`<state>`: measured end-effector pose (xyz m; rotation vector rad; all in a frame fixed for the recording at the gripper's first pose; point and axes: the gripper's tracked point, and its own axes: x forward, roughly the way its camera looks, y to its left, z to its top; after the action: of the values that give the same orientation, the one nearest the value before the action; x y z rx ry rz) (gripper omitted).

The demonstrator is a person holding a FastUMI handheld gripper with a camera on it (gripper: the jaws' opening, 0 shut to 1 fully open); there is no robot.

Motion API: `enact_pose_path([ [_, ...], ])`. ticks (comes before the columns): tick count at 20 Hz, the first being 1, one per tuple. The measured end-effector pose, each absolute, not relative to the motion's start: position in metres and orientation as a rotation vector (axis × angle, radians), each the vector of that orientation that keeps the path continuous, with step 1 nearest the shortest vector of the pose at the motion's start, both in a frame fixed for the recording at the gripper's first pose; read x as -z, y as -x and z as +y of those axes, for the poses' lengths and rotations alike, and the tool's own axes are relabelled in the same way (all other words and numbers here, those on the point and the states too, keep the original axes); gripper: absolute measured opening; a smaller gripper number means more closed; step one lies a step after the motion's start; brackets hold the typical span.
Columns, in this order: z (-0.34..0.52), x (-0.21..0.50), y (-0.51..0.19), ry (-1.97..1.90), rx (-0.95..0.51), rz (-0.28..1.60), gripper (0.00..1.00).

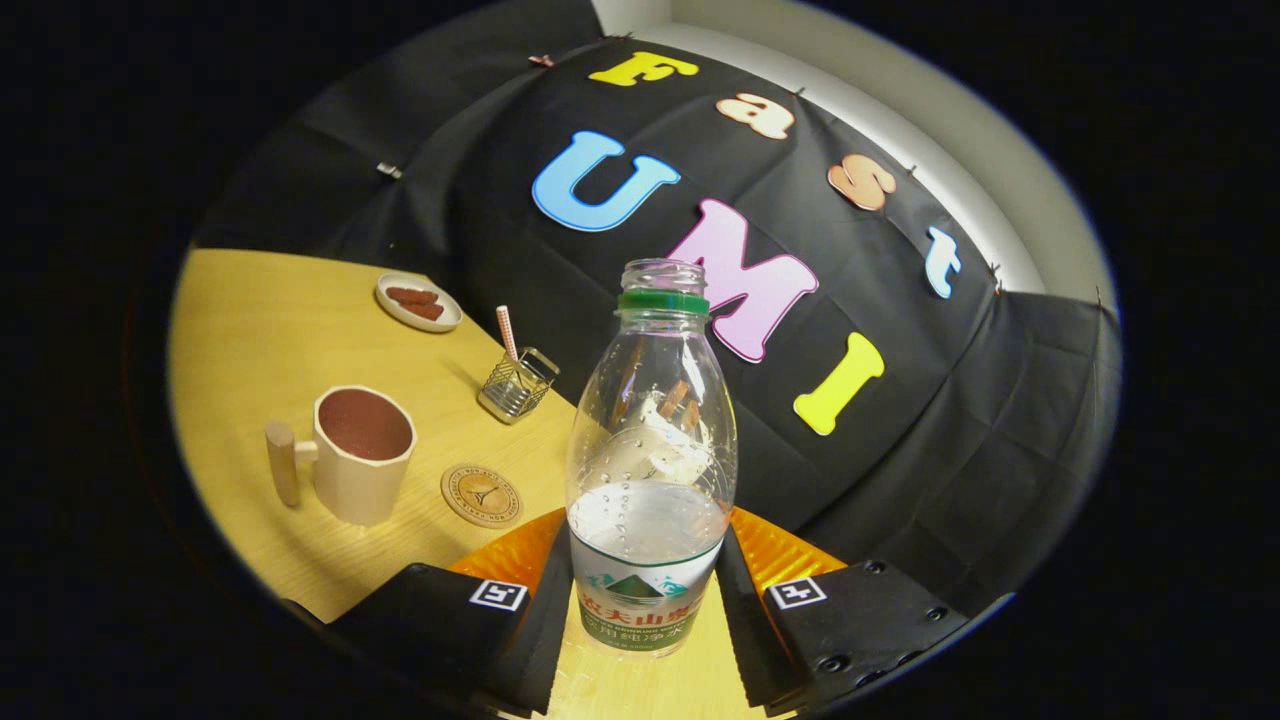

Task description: Take the bottle from table, then pour the juice into the cup, finally place the bottle on the coaster

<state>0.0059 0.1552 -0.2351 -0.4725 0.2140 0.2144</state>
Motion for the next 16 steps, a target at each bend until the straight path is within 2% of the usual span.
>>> enact_pose_path([
  [16,0.189,0.269,-0.002,0.984,-0.367,0.236,0.72],
])
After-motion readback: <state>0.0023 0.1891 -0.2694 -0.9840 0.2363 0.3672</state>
